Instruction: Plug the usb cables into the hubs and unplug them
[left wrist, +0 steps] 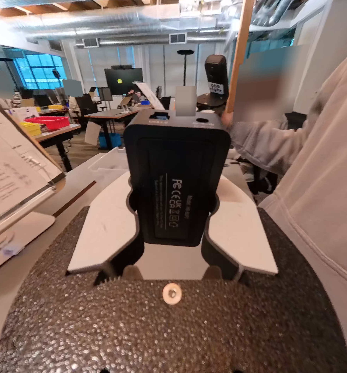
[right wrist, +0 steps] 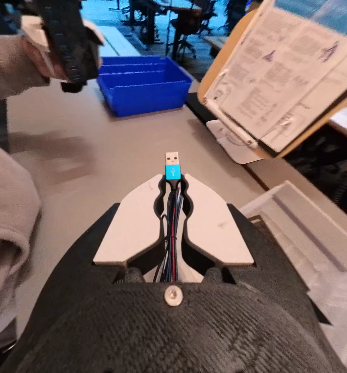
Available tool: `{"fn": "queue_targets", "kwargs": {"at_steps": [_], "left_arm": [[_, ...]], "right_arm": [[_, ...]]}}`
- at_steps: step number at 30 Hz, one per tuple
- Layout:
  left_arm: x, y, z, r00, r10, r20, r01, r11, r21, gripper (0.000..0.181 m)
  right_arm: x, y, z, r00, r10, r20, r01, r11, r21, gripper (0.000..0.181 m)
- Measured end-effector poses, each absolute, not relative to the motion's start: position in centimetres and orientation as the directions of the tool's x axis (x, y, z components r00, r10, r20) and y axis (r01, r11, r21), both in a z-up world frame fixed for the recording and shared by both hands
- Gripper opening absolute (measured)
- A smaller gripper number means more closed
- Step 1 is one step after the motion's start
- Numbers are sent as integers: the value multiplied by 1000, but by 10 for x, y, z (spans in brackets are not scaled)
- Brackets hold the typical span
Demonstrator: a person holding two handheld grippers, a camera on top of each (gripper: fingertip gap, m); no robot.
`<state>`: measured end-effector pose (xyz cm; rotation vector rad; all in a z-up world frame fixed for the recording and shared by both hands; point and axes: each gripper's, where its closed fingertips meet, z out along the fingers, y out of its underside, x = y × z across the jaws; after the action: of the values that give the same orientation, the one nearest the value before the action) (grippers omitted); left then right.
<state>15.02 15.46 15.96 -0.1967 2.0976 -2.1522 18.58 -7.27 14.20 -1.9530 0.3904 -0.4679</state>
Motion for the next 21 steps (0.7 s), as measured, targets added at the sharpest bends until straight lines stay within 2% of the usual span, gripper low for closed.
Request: {"fn": "queue_targets", "kwargs": {"at_steps": [8,17,21], "left_arm": [[140,134,137,-988,-128,86,-79,-61,-995,70],[135,121,123,-985,-90,150,-144,-72,-987,70],[133,115,119,-983,-90,158,-153,-61,-986,70]], "right_arm": [[217,-155,169,823,-481,302,88,-418,-904,14],[248,-160,86,935,-347,70,-78,-395,-915,14],[274,-176,44,896,-436,85,-192,-554,-810,28]]}}
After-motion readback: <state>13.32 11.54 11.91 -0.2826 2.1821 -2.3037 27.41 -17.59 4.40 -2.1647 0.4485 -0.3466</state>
